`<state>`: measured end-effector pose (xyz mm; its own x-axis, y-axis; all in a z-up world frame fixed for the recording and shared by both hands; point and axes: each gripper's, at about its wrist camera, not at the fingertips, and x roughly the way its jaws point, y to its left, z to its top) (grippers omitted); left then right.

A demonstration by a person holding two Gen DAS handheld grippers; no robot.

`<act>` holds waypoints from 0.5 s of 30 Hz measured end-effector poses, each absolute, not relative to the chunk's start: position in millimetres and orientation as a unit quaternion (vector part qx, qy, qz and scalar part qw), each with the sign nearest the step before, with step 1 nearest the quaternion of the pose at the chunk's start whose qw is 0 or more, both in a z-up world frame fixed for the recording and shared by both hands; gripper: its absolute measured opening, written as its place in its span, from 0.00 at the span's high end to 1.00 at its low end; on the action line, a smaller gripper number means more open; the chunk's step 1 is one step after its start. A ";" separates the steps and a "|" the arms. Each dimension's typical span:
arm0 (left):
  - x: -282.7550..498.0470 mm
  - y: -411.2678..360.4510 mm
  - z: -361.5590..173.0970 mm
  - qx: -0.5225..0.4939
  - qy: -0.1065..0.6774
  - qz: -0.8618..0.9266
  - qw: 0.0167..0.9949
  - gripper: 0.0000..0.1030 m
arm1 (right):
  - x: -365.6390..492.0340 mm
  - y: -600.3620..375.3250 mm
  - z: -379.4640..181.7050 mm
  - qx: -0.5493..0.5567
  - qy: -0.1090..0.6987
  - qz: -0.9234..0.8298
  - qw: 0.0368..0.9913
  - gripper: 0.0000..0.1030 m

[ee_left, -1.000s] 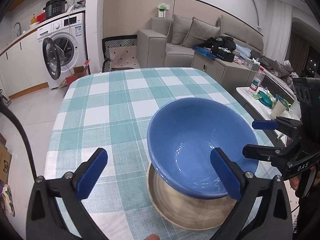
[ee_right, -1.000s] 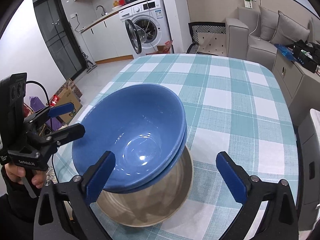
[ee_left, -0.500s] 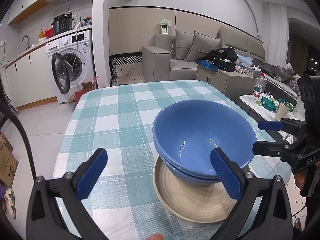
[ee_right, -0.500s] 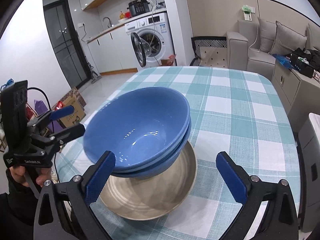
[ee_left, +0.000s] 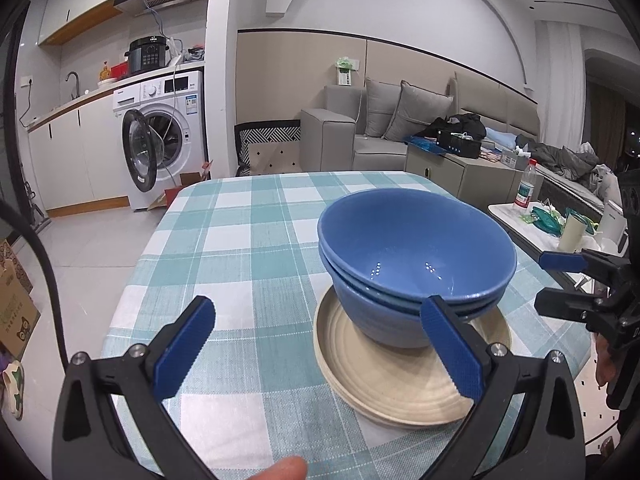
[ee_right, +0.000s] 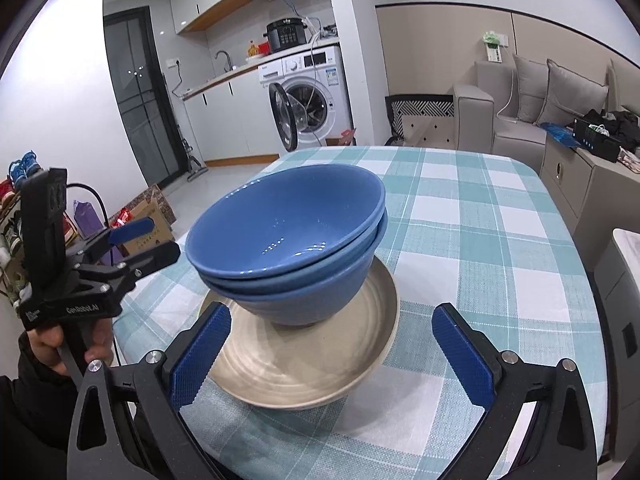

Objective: Organize plates and bowls

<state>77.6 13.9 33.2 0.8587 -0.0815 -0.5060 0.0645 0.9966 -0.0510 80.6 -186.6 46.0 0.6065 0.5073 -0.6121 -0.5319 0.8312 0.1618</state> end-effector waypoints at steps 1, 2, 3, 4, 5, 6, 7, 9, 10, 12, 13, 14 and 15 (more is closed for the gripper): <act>75.3 13.0 31.7 -0.014 0.259 -0.037 0.965 0.00 | 78.3 -187.6 45.8 -0.018 0.330 0.290 0.898 0.01; 72.8 12.2 30.4 -0.013 0.255 -0.037 0.966 0.00 | 74.8 -188.6 45.3 -0.020 0.325 0.290 0.900 0.01; 70.6 11.7 29.3 -0.014 0.252 -0.038 0.967 0.00 | 72.0 -189.6 44.6 -0.021 0.320 0.291 0.901 0.01; 67.5 10.6 27.8 -0.014 0.249 -0.040 0.968 0.00 | 68.7 -190.2 43.9 -0.021 0.315 0.292 0.903 0.01; 65.8 10.1 27.4 -0.012 0.246 -0.040 0.968 0.00 | 65.0 -190.7 43.1 -0.022 0.309 0.293 0.904 0.01; 63.2 9.2 26.4 -0.009 0.243 -0.039 0.969 0.00 | 60.6 -191.5 42.4 -0.024 0.300 0.294 0.907 0.01; 60.5 8.0 25.6 -0.007 0.241 -0.037 0.970 0.00 | 57.0 -192.1 42.1 -0.025 0.294 0.295 0.909 0.01; 54.8 7.0 24.9 -0.008 0.236 -0.039 0.971 0.00 | 51.2 -193.1 40.4 -0.026 0.285 0.296 0.911 0.01; 51.9 6.9 24.5 -0.010 0.235 -0.039 0.971 0.00 | 49.1 -193.3 39.3 -0.025 0.284 0.297 0.911 0.01; 48.0 6.2 24.3 -0.011 0.233 -0.040 0.972 0.00 | 44.3 -193.5 37.1 -0.027 0.278 0.299 0.912 0.01; 45.2 5.4 23.8 -0.009 0.230 -0.037 0.972 0.00 | 41.3 -193.8 35.7 -0.028 0.273 0.298 0.914 0.01; 43.0 4.5 22.9 -0.008 0.229 -0.035 0.973 0.00 | 38.4 -193.9 35.1 -0.029 0.270 0.298 0.915 0.01; 40.3 3.7 22.5 -0.006 0.226 -0.033 0.974 0.00 | 36.1 -194.0 34.5 -0.029 0.266 0.297 0.917 0.01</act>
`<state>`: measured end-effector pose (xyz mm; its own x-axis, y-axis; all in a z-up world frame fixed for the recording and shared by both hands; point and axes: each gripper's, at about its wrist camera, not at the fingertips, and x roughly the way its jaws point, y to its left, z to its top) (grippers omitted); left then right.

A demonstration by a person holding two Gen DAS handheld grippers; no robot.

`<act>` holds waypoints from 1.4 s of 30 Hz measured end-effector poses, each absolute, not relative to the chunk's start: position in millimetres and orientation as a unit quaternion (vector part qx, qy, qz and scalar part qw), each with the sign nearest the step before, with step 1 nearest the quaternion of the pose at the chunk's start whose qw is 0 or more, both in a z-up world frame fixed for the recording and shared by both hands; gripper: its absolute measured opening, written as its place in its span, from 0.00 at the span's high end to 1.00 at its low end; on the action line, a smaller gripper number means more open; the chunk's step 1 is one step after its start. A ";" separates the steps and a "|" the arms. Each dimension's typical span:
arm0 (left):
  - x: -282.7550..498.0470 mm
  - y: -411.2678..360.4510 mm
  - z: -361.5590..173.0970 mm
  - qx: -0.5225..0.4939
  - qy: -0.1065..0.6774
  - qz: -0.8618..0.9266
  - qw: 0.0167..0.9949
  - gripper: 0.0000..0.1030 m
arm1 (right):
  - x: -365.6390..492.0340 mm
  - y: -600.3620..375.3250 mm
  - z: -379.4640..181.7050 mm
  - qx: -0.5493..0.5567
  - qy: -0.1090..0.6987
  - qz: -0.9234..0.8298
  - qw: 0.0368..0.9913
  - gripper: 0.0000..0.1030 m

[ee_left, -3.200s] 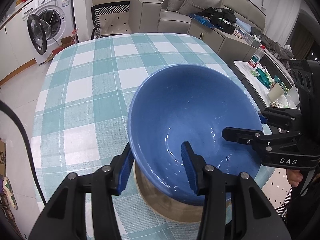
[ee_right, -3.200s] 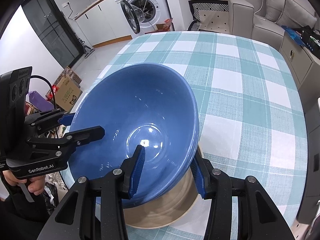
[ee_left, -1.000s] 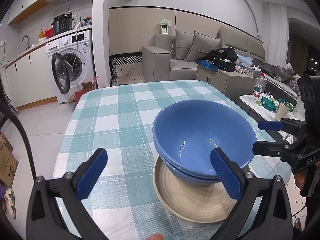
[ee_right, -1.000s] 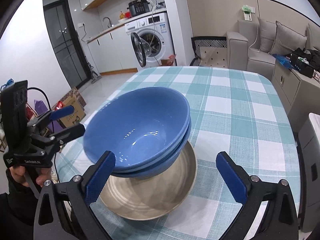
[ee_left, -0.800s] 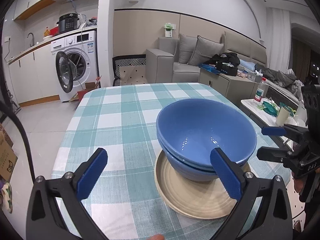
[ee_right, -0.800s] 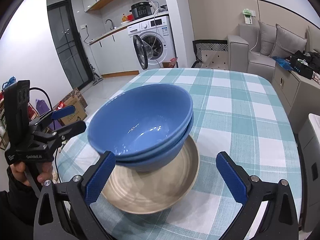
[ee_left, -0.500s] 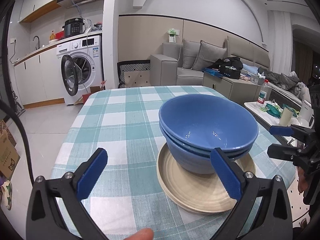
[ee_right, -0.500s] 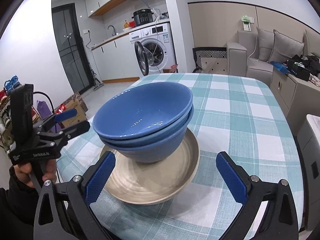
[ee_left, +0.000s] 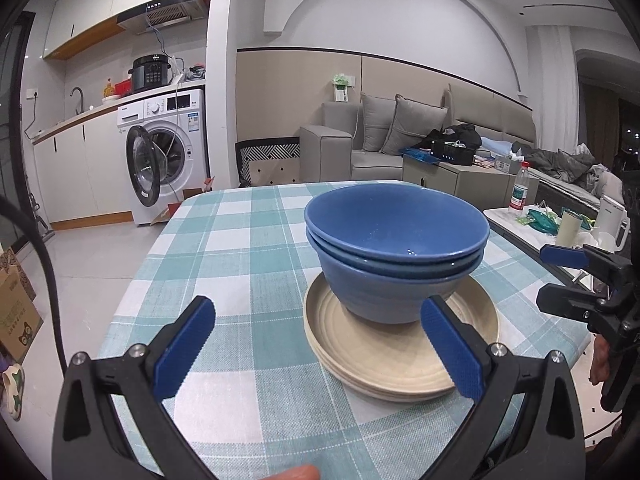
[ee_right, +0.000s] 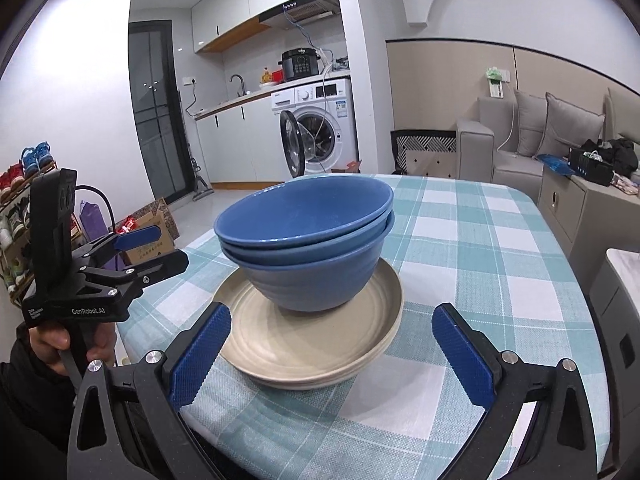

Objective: Organize plates and bowls

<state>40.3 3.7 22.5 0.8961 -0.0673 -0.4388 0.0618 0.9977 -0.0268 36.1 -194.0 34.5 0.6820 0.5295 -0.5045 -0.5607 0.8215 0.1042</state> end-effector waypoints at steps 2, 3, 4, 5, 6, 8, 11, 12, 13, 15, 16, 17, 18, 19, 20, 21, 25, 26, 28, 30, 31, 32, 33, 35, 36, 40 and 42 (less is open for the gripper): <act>36.5 2.1 22.2 -0.005 0.220 -0.030 0.975 0.00 | 31.6 -194.3 32.5 -0.031 0.258 0.298 0.919 0.01; 34.6 1.4 21.6 -0.002 0.219 -0.028 0.975 0.00 | 29.1 -194.7 31.5 -0.032 0.254 0.298 0.920 0.01; 33.2 0.7 21.4 0.000 0.218 -0.024 0.976 0.00 | 26.6 -195.5 31.2 -0.030 0.250 0.297 0.921 0.01; 31.0 0.4 20.7 0.001 0.216 -0.021 0.976 0.00 | 23.4 -196.9 30.7 -0.027 0.242 0.296 0.923 0.01; 29.7 0.7 20.0 0.003 0.216 -0.019 0.976 0.00 | 21.0 -197.9 30.3 -0.024 0.237 0.297 0.925 0.01; 26.3 0.4 18.7 0.003 0.215 -0.015 0.977 0.00 | 19.4 -199.9 28.1 -0.019 0.233 0.294 0.927 0.01; 21.2 0.3 16.7 0.000 0.215 -0.014 0.976 0.00 | 14.6 -202.3 26.0 -0.018 0.227 0.289 0.930 0.01; 18.7 -0.2 16.5 0.001 0.212 -0.012 0.977 0.00 | 12.6 -202.6 25.2 -0.021 0.225 0.289 0.930 0.01; 17.0 -0.4 16.1 0.001 0.211 -0.011 0.977 0.00 | 11.2 -203.1 24.8 -0.023 0.224 0.287 0.931 0.01; 13.9 -0.8 14.6 -0.003 0.211 -0.014 0.977 0.00 | 8.3 -204.9 24.0 -0.022 0.222 0.285 0.932 0.01; 12.2 -1.2 13.7 -0.005 0.211 -0.015 0.977 0.00 | 7.0 -205.4 23.7 -0.022 0.221 0.284 0.933 0.01; 10.3 -1.4 12.8 -0.007 0.209 -0.017 0.978 0.00 | 6.0 -205.9 23.4 -0.023 0.219 0.284 0.933 0.01; 9.3 -1.5 11.9 -0.007 0.209 -0.019 0.978 0.00 | 4.2 -206.2 22.9 -0.024 0.219 0.282 0.934 0.01; 8.4 -2.0 11.3 -0.007 0.208 -0.019 0.978 0.00 | 3.0 -206.6 22.5 -0.025 0.217 0.282 0.934 0.01; 8.1 -2.4 10.8 -0.007 0.207 -0.019 0.978 0.00 | 1.2 -207.1 22.2 -0.025 0.216 0.281 0.935 0.01; 7.5 -2.7 10.3 -0.008 0.206 -0.021 0.978 0.00 | -0.7 -207.2 21.8 -0.025 0.215 0.282 0.935 0.01; 4.6 -4.4 7.9 -0.008 0.201 -0.022 0.979 0.00 | -6.4 -206.4 19.8 -0.030 0.212 0.282 0.935 0.01; 4.2 -5.5 7.0 -0.007 0.201 -0.022 0.979 0.00 | -7.4 -206.4 19.1 -0.029 0.212 0.284 0.935 0.01; 3.0 -7.0 5.3 -0.006 0.200 -0.023 0.979 0.00 | -8.5 -206.5 19.1 -0.028 0.208 0.285 0.935 0.01; 2.7 -8.7 4.0 -0.002 0.201 -0.023 0.979 0.00 | -10.8 -206.9 19.3 -0.026 0.201 0.284 0.937 0.01; 2.5 -9.3 3.6 0.000 0.201 -0.022 0.979 0.00 | -11.1 -206.9 19.3 -0.024 0.200 0.286 0.937 0.01; 2.2 -9.6 3.6 0.000 0.200 -0.021 0.980 0.00 | -11.5 -207.2 19.5 -0.022 0.199 0.287 0.937 0.01; 1.9 -9.7 3.2 0.000 0.200 -0.023 0.980 0.00 | -12.1 -207.5 19.6 -0.020 0.198 0.288 0.937 0.01; 2.2 -9.6 3.1 -0.001 0.199 -0.023 0.980 0.00 | -12.2 -207.3 19.6 -0.020 0.196 0.289 0.937 0.01; 2.3 -9.7 2.7 -0.002 0.199 -0.023 0.980 0.00 | -12.1 -206.8 19.3 -0.021 0.197 0.289 0.937 0.01; 2.1 -10.5 1.9 -0.002 0.198 -0.023 0.980 0.00 | -13.3 -205.9 16.6 -0.024 0.199 0.288 0.937 0.01; 2.3 -10.9 2.0 -0.001 0.197 -0.023 0.980 0.00 | -13.7 -205.5 15.7 -0.026 0.200 0.287 0.937 0.01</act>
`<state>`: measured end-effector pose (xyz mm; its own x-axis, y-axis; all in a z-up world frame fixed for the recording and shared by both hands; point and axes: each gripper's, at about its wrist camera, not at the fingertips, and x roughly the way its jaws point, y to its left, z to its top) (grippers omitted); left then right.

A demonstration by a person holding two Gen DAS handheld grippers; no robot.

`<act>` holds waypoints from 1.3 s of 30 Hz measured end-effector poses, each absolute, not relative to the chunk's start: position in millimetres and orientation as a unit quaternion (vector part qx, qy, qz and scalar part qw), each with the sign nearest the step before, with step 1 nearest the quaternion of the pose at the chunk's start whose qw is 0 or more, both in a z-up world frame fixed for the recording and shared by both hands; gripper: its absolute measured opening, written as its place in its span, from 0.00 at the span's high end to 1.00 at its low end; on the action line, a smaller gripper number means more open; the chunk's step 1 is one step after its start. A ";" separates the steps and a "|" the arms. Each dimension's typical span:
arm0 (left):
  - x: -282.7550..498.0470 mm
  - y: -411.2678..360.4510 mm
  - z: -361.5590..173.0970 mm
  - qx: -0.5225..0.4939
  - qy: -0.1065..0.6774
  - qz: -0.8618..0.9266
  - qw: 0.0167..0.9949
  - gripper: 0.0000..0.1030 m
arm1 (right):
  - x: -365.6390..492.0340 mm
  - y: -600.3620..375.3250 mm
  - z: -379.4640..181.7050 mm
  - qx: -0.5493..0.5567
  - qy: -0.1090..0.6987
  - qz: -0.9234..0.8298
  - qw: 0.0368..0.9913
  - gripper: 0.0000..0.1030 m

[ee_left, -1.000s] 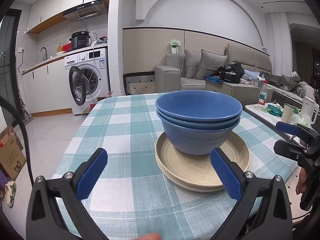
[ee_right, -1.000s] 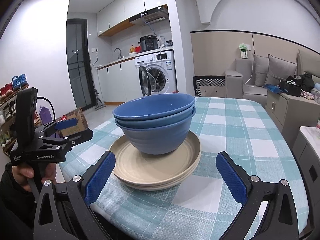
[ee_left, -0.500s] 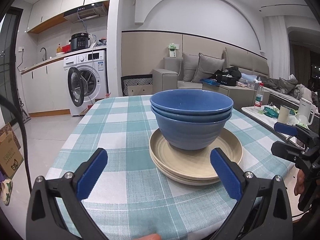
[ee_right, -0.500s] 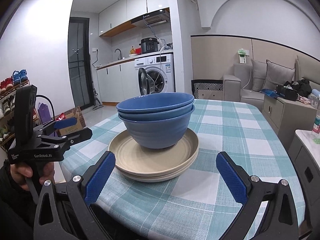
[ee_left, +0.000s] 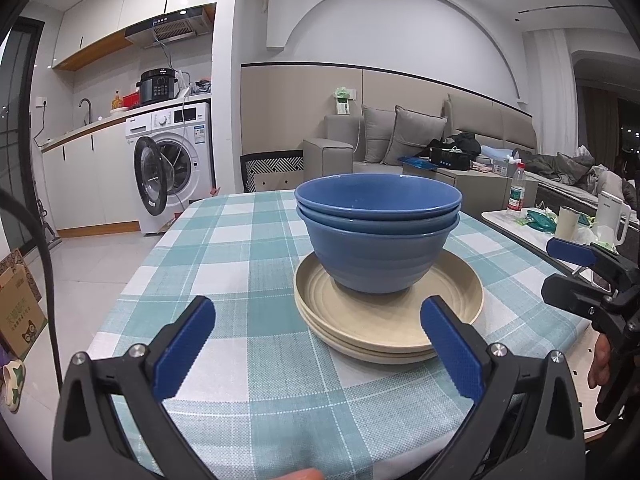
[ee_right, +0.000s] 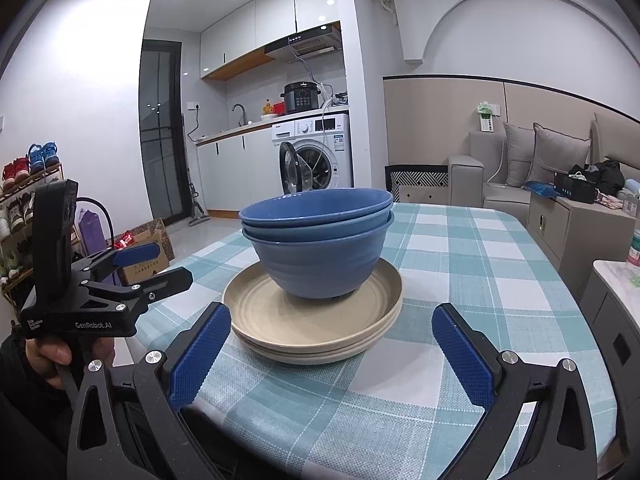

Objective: Organize plates and bowls

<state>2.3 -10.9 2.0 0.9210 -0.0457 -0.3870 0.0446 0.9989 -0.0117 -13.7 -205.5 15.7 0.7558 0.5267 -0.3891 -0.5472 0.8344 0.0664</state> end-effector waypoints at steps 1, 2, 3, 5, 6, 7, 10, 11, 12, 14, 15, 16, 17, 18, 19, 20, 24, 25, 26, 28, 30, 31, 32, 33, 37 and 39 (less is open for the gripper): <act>2.0 -10.8 1.8 -0.001 0.197 -0.023 0.980 0.00 | -13.5 -205.4 15.6 -0.025 0.200 0.287 0.936 0.01; 1.9 -10.6 1.4 -0.002 0.196 -0.023 0.980 0.00 | -13.9 -205.9 15.9 -0.023 0.199 0.288 0.936 0.01; 2.4 -10.5 1.3 -0.003 0.197 -0.022 0.980 0.00 | -14.3 -206.3 16.0 -0.023 0.198 0.288 0.936 0.01; 1.3 -10.8 1.2 -0.002 0.197 -0.022 0.980 0.00 | -14.4 -206.6 15.9 -0.022 0.199 0.289 0.936 0.01; 1.1 -11.0 1.4 -0.002 0.196 -0.022 0.980 0.00 | -14.5 -206.6 15.9 -0.022 0.198 0.288 0.936 0.01; 1.3 -10.8 1.4 -0.002 0.196 -0.022 0.980 0.00 | -14.4 -206.6 16.0 -0.022 0.198 0.288 0.937 0.01; 0.5 -10.9 1.7 -0.002 0.194 -0.022 0.981 0.00 | -14.9 -206.2 16.0 -0.023 0.197 0.288 0.937 0.01; 0.4 -10.9 1.6 -0.002 0.194 -0.021 0.981 0.00 | -15.0 -205.9 16.0 -0.024 0.196 0.289 0.937 0.01; 0.5 -11.0 1.6 -0.002 0.194 -0.021 0.981 0.00 | -15.2 -205.6 15.9 -0.024 0.196 0.290 0.937 0.01; 0.5 -10.9 1.7 -0.002 0.194 -0.021 0.981 0.00 | -15.5 -205.2 15.5 -0.025 0.196 0.290 0.936 0.01; 0.5 -10.9 1.7 -0.002 0.194 -0.021 0.981 0.00 | -15.3 -205.0 15.3 -0.024 0.196 0.291 0.936 0.01; 0.6 -11.2 1.8 -0.002 0.193 -0.021 0.981 0.00 | -15.1 -205.0 15.2 -0.024 0.197 0.291 0.936 0.01; 0.5 -11.1 1.7 -0.002 0.193 -0.021 0.981 0.00 | -15.0 -204.9 15.3 -0.024 0.196 0.290 0.936 0.01; 0.7 -10.9 2.0 -0.003 0.193 -0.021 0.981 0.00 | -14.9 -204.9 15.2 -0.024 0.196 0.290 0.936 0.01; 0.8 -11.0 2.0 -0.003 0.193 -0.021 0.981 0.00 | -15.0 -204.9 15.2 -0.024 0.196 0.291 0.936 0.01; 0.6 -10.9 2.0 -0.002 0.193 -0.021 0.981 0.00 | -15.0 -204.8 15.2 -0.024 0.196 0.291 0.936 0.01; 0.2 -10.5 2.0 -0.005 0.194 -0.022 0.981 0.00 | -14.6 -204.4 14.4 -0.025 0.196 0.291 0.936 0.01; 0.4 -10.8 2.0 -0.006 0.194 -0.023 0.981 0.00 | -14.9 -204.6 14.9 -0.024 0.196 0.291 0.936 0.01; 0.6 -10.1 1.6 -0.007 0.195 -0.024 0.981 0.00 | -14.8 -204.4 14.5 -0.025 0.197 0.291 0.936 0.01; 1.3 -10.3 1.0 -0.009 0.197 -0.026 0.980 0.00 | -14.9 -204.7 14.4 -0.025 0.197 0.291 0.936 0.01; 2.0 -9.7 0.3 -0.009 0.199 -0.025 0.980 0.00 | -15.1 -204.9 14.5 -0.024 0.197 0.290 0.936 0.01; 2.3 -9.8 0.3 -0.010 0.199 -0.025 0.980 0.00 | -15.1 -205.1 14.4 -0.023 0.197 0.291 0.936 0.01; 2.4 -8.5 0.3 -0.011 0.199 -0.024 0.980 0.00 | -15.0 -205.1 14.4 -0.023 0.197 0.290 0.936 0.01; 2.5 -8.3 0.6 -0.012 0.199 -0.023 0.980 0.00 | -15.1 -205.1 14.3 -0.023 0.198 0.290 0.936 0.01; 1.4 -7.1 0.9 -0.015 0.196 -0.023 0.980 0.00 | -16.0 -204.5 14.5 -0.024 0.198 0.291 0.936 0.00; 1.5 -8.0 0.7 -0.013 0.196 -0.024 0.980 0.00 | -16.0 -204.8 14.7 -0.024 0.197 0.291 0.936 0.01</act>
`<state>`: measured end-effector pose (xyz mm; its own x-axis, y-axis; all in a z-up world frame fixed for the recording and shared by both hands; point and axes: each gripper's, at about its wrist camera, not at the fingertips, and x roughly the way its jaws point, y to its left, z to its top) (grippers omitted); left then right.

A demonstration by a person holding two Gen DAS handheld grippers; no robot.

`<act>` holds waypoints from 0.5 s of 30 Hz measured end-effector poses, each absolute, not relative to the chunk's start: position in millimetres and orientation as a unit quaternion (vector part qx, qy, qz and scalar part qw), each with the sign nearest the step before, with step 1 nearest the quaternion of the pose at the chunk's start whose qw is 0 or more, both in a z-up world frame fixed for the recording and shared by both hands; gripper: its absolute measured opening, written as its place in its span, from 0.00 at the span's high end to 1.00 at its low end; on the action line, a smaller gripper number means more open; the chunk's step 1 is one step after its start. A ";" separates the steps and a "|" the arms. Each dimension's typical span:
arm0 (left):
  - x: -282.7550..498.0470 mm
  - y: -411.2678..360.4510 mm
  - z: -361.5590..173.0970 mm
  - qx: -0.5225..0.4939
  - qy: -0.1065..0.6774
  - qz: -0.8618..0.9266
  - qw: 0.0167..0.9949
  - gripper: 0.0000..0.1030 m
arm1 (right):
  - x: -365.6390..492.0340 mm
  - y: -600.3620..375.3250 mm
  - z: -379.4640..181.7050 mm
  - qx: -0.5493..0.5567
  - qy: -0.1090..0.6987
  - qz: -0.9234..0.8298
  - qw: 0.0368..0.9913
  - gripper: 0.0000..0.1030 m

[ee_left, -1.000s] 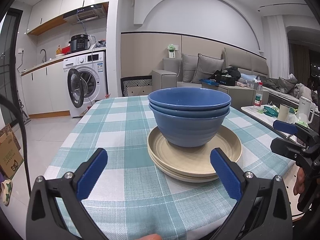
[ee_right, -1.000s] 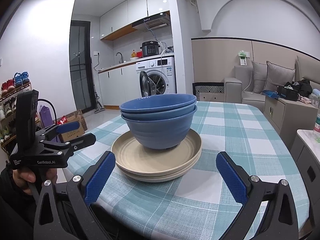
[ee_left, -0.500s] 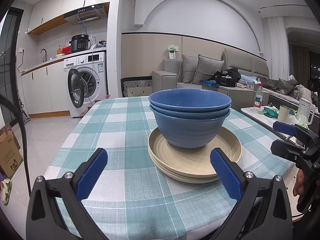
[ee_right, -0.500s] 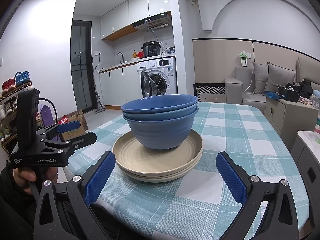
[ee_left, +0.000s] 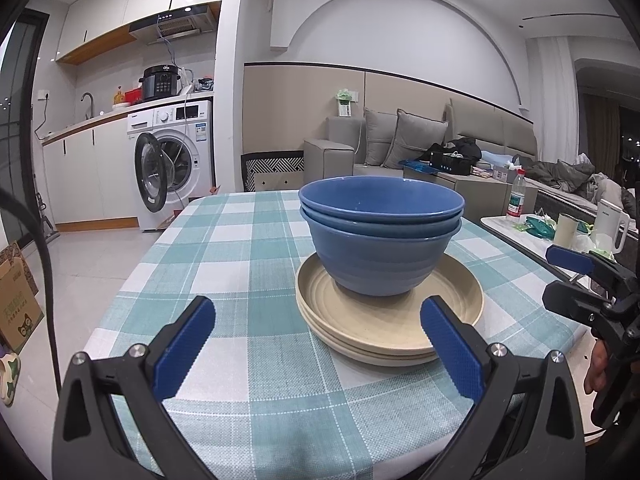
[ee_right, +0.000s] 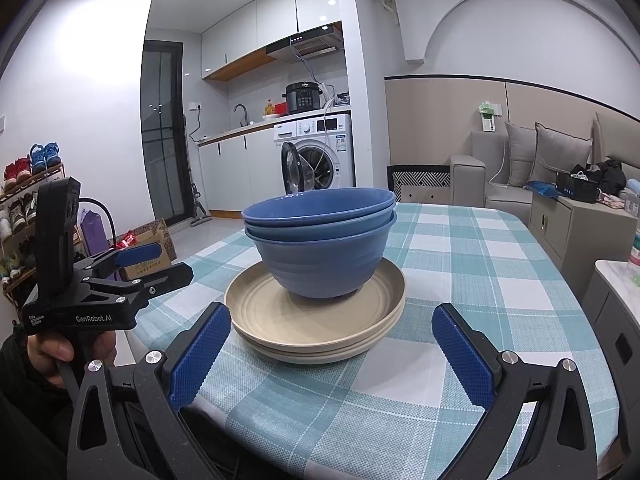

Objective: Organize plates and bowls

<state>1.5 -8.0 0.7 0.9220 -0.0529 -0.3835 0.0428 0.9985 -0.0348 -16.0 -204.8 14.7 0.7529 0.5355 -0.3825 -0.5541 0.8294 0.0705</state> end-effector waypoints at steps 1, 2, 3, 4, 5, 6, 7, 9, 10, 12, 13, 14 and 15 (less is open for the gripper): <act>1.5 -8.2 0.5 -0.012 0.196 -0.025 0.980 0.00 | -16.2 -204.9 14.6 -0.023 0.197 0.291 0.936 0.01; 1.6 -8.1 0.2 -0.012 0.196 -0.025 0.980 0.00 | -16.4 -205.2 14.3 -0.022 0.198 0.290 0.936 0.01; 1.8 -8.2 0.1 -0.012 0.197 -0.025 0.980 0.00 | -16.4 -205.3 14.2 -0.022 0.199 0.291 0.936 0.01; 1.2 -7.8 0.2 -0.013 0.196 -0.025 0.980 0.00 | -16.6 -205.4 14.2 -0.021 0.199 0.291 0.936 0.01; 1.2 -7.8 0.2 -0.013 0.196 -0.024 0.980 0.00 | -17.1 -205.4 14.5 -0.022 0.199 0.290 0.936 0.01; 0.8 -7.7 0.1 -0.013 0.196 -0.024 0.980 0.00 | -17.2 -205.5 14.5 -0.022 0.198 0.291 0.936 0.01; 0.7 -8.2 0.0 -0.014 0.195 -0.024 0.980 0.00 | -17.0 -205.4 14.5 -0.022 0.198 0.291 0.936 0.01; 0.7 -7.9 0.1 -0.013 0.195 -0.025 0.980 0.00 | -16.6 -205.4 14.5 -0.022 0.198 0.291 0.936 0.01; 0.7 -8.2 0.1 -0.013 0.195 -0.025 0.980 0.00 | -16.6 -205.4 14.5 -0.022 0.199 0.291 0.936 0.01; 0.6 -8.1 0.0 -0.013 0.194 -0.025 0.981 0.00 | -16.7 -205.6 14.9 -0.021 0.199 0.291 0.935 0.01; 0.6 -8.3 -0.2 -0.013 0.194 -0.025 0.981 0.00 | -17.0 -205.4 15.0 -0.021 0.199 0.291 0.936 0.01; 0.6 -8.2 0.0 -0.013 0.194 -0.025 0.981 0.00 | -16.6 -205.6 14.9 -0.021 0.198 0.291 0.936 0.00; 0.6 -8.2 -0.1 -0.013 0.194 -0.025 0.981 0.00 | -16.6 -205.6 14.8 -0.021 0.199 0.291 0.936 0.00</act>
